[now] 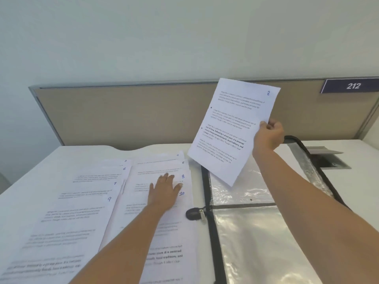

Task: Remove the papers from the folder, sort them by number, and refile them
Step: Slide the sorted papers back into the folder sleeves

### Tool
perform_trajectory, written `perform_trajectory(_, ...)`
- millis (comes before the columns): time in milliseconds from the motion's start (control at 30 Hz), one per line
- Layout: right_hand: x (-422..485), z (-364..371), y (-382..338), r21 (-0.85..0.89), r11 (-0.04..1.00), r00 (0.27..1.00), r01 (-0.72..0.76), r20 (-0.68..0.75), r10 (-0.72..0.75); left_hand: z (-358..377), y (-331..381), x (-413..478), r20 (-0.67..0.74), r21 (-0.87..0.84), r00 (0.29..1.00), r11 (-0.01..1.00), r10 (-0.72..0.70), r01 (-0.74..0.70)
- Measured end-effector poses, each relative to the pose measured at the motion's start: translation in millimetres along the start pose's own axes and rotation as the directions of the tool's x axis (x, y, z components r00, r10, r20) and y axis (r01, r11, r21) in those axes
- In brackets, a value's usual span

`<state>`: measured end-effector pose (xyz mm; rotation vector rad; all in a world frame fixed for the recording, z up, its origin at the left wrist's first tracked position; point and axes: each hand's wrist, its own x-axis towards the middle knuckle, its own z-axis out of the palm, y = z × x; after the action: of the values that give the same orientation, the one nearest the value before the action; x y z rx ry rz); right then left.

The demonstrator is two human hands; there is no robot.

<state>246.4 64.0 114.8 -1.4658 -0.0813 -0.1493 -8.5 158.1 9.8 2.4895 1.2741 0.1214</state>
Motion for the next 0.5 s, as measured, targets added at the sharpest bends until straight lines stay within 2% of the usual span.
perform_trajectory(200, -2.7, -50.6, -7.8, 0.071, 0.995, 0.997, -0.066, -0.036, 0.068, 21.4, 56.7, -46.7, -0.002, -0.11, 0.999, 0.993, 0.042, -0.042)
perform_trajectory(500, 8.4, -148.3, 8.9, 0.165, 0.94, 0.954, -0.299, 0.026, 0.299, 59.3, 139.5, -102.1, -0.036, -0.178, 0.997, 0.982, 0.064, -0.07)
